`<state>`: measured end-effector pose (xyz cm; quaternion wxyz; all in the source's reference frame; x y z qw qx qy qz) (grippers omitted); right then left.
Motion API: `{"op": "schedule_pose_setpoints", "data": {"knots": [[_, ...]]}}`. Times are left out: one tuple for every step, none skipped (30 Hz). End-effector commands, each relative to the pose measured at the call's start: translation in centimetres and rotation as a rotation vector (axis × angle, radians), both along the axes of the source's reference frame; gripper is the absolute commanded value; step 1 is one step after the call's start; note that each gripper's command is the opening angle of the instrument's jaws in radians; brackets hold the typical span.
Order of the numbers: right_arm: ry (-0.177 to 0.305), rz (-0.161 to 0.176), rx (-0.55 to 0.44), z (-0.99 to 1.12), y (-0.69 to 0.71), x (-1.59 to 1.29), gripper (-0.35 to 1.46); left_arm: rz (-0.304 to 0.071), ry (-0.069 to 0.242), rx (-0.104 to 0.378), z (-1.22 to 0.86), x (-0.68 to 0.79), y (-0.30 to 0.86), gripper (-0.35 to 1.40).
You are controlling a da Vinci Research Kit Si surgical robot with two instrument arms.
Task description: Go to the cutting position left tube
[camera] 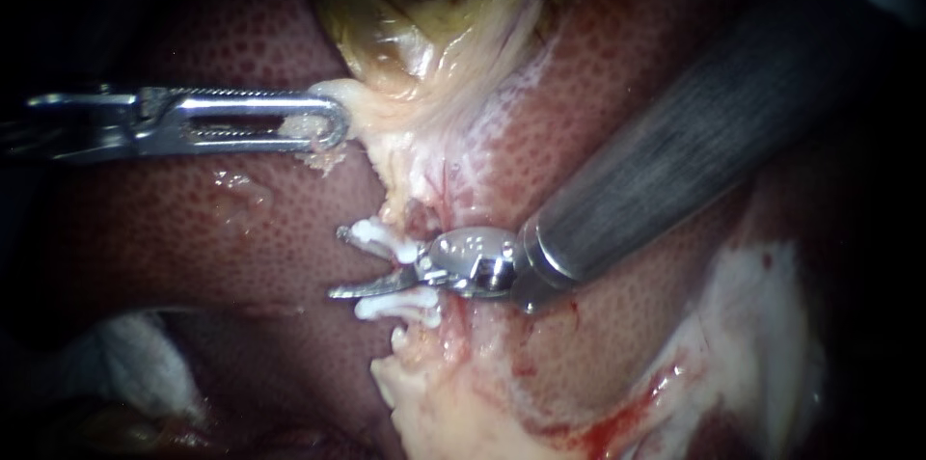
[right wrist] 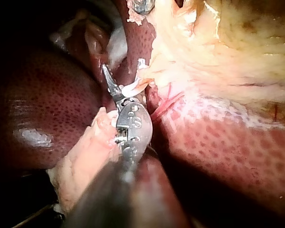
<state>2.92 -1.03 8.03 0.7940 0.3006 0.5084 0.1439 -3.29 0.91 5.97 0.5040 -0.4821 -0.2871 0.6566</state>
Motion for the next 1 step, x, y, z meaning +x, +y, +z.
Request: {"op": "schedule_pose_setpoints", "data": {"knots": [[0.000,0.000,0.000,0.00,0.00,0.00,1.30,0.000,0.000,0.000,0.00,0.00,0.00,-0.35]]}}
